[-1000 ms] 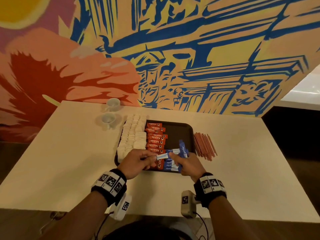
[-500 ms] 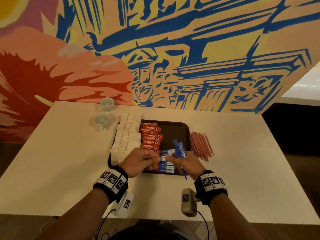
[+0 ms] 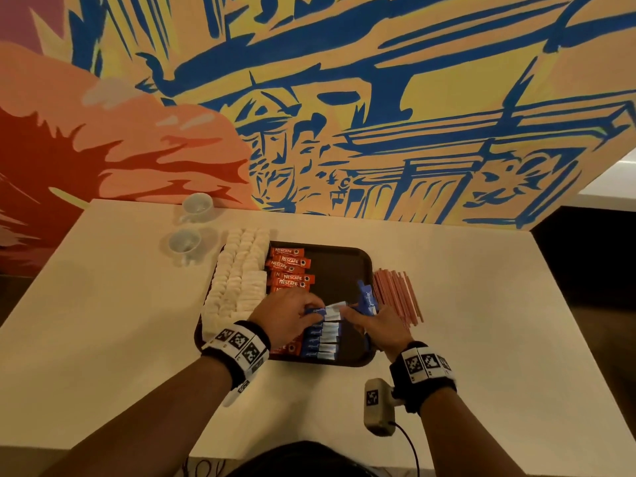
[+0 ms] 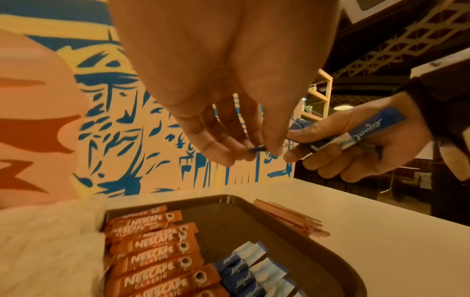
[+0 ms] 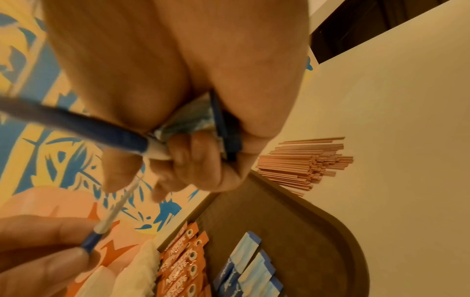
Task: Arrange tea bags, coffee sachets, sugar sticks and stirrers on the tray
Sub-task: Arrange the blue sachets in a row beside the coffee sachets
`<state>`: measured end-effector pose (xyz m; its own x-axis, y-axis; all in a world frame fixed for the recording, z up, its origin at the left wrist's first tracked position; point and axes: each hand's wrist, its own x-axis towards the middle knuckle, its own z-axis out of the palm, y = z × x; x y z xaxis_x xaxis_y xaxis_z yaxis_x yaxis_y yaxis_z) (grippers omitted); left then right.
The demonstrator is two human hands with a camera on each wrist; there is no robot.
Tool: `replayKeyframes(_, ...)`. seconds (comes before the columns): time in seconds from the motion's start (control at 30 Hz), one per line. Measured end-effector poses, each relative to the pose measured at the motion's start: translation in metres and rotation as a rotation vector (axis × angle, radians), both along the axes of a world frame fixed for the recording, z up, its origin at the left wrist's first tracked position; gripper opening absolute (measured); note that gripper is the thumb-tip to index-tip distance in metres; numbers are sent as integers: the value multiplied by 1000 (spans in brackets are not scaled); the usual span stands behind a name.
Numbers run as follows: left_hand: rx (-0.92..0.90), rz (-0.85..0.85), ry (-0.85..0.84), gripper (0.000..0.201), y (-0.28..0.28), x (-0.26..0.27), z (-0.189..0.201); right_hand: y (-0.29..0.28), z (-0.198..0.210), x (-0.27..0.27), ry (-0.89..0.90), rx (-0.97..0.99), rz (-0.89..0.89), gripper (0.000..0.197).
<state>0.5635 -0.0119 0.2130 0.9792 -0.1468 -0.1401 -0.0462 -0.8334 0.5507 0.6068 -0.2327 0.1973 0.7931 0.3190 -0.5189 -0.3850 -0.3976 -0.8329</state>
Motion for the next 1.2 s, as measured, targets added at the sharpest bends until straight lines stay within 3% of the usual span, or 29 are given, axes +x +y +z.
replayKeyframes(0.13, 32, 126, 94, 24, 2, 27, -28, -10, -18, 19, 59, -111, -25, 18)
replayKeyframes(0.27, 91, 173, 189, 21, -3, 51, -55, -10, -44, 35, 61, -276, 77, 17)
replayKeyframes(0.47, 190, 119, 210, 23, -14, 74, -92, 0, -69, 52, 118, -321, 225, 6)
replayKeyframes(0.6, 204, 96, 254, 26, -17, 84, -107, 4, -82, 61, 140, -331, 273, 15)
replayKeyframes(0.83, 212, 65, 258, 23, -15, 87, -121, 12, -97, 68, 146, -369, 312, 16)
replayKeyframes(1.03, 215, 40, 272, 22, -14, 89, -123, 13, -100, 65, 181, -383, 303, 36)
replayKeyframes(1.1, 197, 34, 273, 23, -12, 89, -120, 12, -96, 65, 172, -373, 302, 32)
replayKeyframes(1.2, 155, 44, 274, 26, -10, 87, -111, 7, -83, 67, 138, -306, 253, 10)
